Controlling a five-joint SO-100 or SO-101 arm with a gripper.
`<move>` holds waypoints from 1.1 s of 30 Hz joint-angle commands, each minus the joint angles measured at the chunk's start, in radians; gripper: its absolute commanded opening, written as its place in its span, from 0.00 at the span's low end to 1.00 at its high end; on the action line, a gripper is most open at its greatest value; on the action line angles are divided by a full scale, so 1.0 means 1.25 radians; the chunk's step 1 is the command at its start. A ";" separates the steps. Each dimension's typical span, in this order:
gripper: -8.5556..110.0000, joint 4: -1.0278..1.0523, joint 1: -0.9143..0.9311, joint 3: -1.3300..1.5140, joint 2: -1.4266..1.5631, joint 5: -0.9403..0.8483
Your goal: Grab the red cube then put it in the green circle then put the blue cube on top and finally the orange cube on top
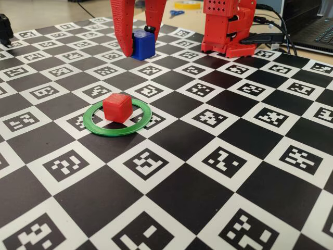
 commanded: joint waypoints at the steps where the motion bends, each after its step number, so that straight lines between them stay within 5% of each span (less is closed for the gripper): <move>1: 0.11 -0.015 -0.001 -0.067 0.049 -0.015; 33: 0.11 -0.023 -0.012 -0.382 -0.245 -0.079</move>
